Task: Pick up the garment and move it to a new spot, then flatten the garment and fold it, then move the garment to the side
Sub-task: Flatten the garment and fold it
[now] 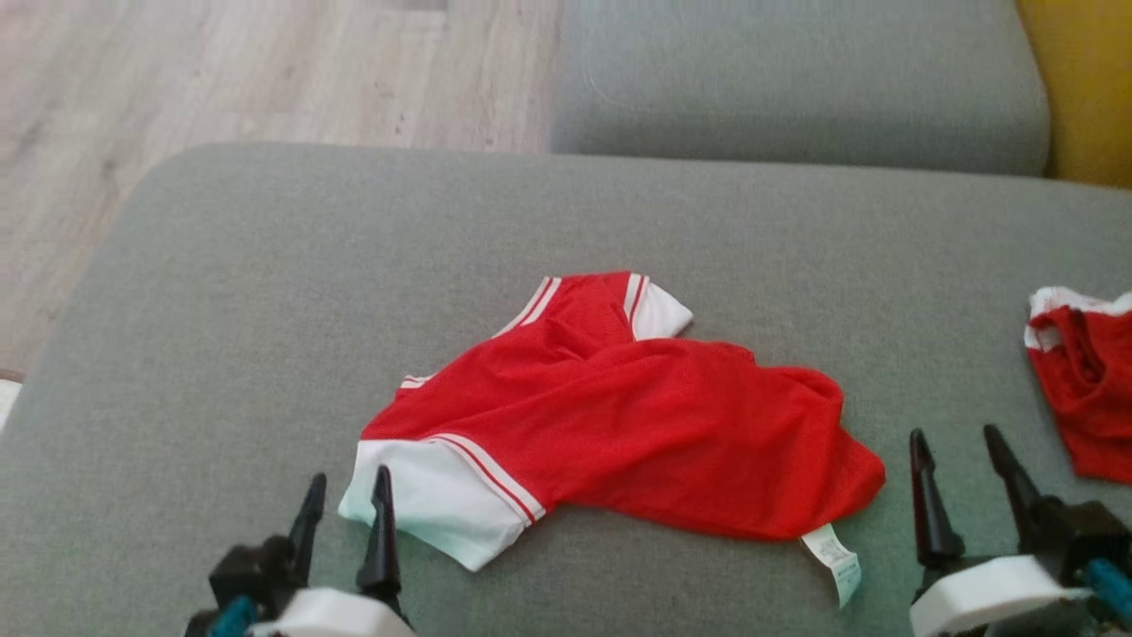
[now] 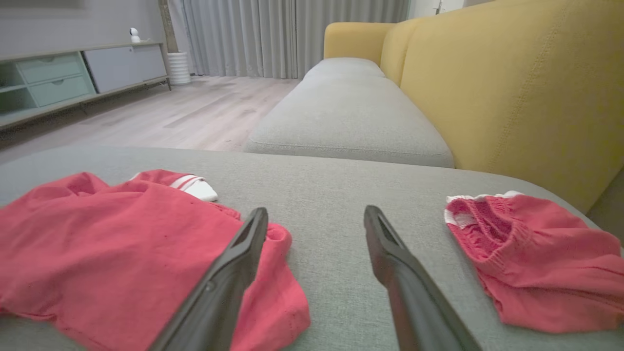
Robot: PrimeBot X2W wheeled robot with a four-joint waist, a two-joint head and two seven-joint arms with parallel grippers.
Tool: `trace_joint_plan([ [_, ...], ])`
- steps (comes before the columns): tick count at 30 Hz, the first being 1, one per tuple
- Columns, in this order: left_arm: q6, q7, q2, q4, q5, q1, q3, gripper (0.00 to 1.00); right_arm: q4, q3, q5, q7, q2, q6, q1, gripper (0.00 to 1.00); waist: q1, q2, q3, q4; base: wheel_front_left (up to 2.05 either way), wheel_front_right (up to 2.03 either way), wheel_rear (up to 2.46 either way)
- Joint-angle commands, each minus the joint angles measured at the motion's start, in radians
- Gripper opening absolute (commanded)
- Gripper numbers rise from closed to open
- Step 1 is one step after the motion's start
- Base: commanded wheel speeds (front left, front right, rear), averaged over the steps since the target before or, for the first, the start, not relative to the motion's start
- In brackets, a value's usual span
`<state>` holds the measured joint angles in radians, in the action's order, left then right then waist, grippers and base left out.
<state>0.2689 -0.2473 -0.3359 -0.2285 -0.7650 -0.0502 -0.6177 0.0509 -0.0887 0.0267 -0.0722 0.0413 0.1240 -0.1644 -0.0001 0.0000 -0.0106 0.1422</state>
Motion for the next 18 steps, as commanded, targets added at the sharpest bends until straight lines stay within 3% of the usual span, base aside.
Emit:
trace_joint_plan([
  [1, 0.007, -0.011, -0.020, 0.038, 0.011, -0.029, 0.031, 1.00, -0.027, 0.031, 0.010, -0.016, 0.009, 0.007, 0.018, 1.00, 0.0001, 0.0000, -0.018, 0.011, 0.00, 0.00, 0.00],
  [18, 0.024, -0.005, -0.016, 0.073, 0.037, 0.001, -0.012, 1.00, 0.046, 0.106, 0.057, -0.055, 0.009, 0.007, 0.025, 1.00, 0.0001, 0.0000, -0.053, -0.007, 0.00, 0.00, 0.00],
])
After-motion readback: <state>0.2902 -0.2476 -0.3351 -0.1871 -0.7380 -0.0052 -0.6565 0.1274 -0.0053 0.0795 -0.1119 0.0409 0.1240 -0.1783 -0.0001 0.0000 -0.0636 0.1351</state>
